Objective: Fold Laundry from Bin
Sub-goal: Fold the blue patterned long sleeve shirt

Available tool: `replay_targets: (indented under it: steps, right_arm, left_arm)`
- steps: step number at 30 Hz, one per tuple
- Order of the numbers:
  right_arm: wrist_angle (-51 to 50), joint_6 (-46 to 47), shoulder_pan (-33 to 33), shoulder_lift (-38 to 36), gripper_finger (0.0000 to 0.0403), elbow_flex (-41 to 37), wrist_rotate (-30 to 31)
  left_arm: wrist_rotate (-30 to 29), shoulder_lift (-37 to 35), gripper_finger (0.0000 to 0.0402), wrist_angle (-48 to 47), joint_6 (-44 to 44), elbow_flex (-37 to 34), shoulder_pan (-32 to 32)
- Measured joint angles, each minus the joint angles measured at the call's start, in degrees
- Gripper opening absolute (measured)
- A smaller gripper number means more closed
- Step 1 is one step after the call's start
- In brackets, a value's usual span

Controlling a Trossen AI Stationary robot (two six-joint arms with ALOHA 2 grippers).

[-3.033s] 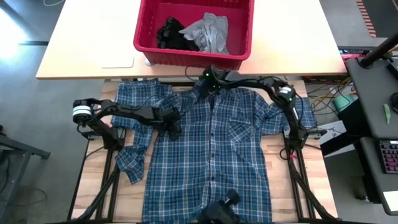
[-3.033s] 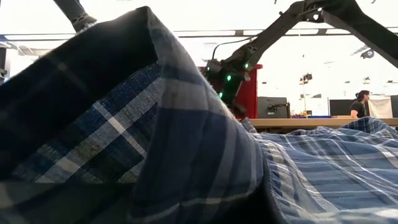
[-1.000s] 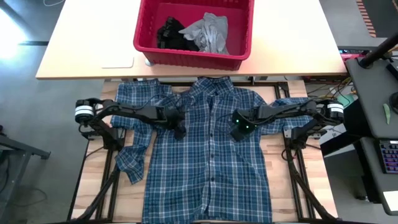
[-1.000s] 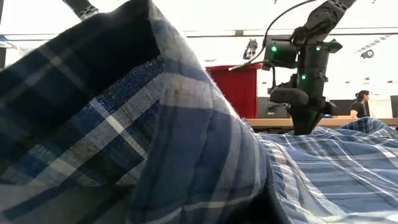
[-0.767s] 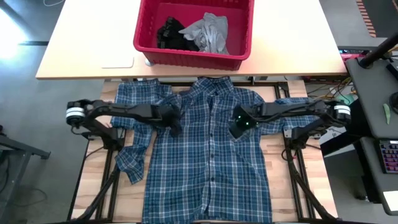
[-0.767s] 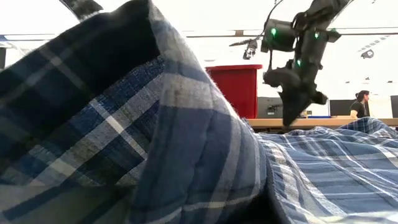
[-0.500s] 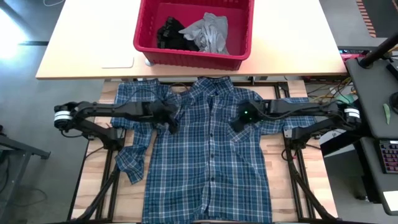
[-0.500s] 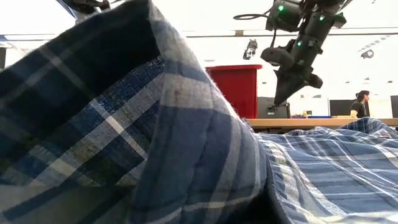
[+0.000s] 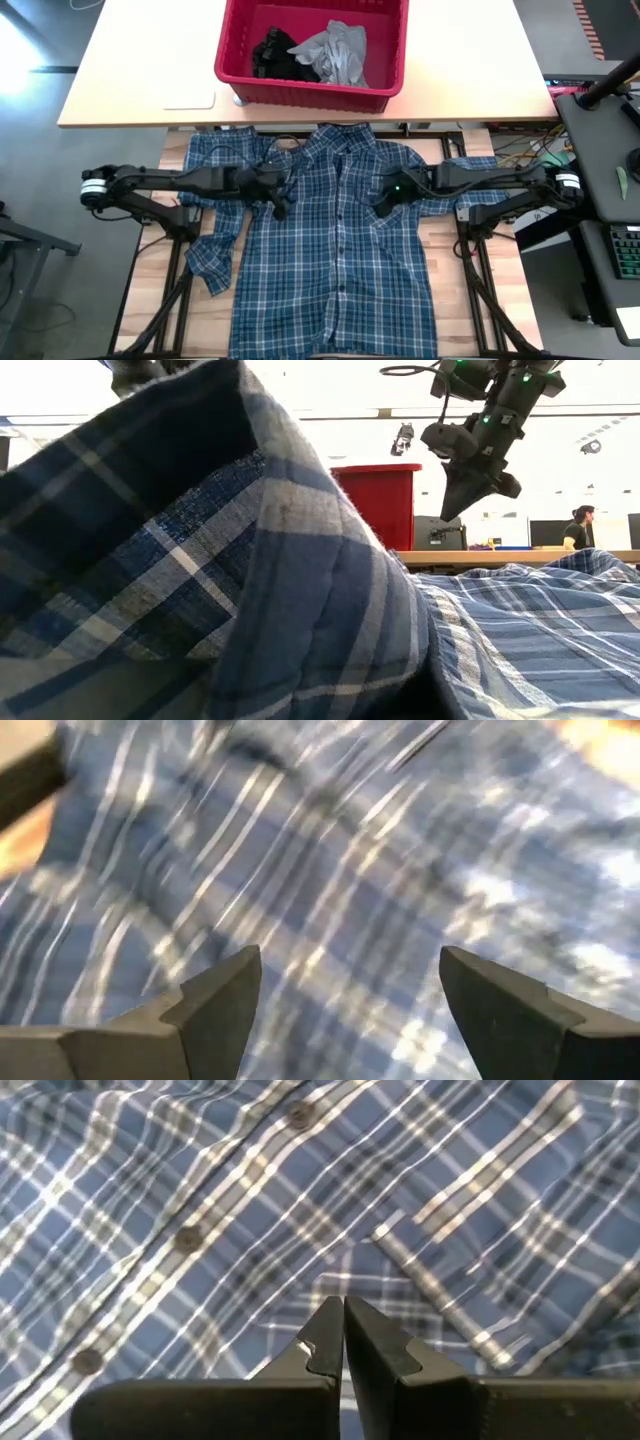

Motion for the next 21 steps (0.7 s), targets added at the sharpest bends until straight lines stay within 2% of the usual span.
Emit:
replay_targets:
  steps: [8, 14, 21]
  right_arm:
    - [-0.35, 1.11, 1.69, -0.16, 0.0009, 0.00, -0.41]
    - [-5.54, 4.45, 4.44, 0.00, 0.0009, -0.03, -4.63]
    - [-9.22, 8.56, 8.12, 0.03, 0.0009, -0.09, -4.56]
  left_arm:
    - [-0.97, 0.63, 0.0290, 1.74, 2.05, -0.91, -0.29]
    - [-0.62, 2.45, 0.0290, 3.55, -3.77, -4.75, -3.54]
    - [-0.63, 4.28, 0.0290, 3.73, -5.00, -6.23, -5.53]
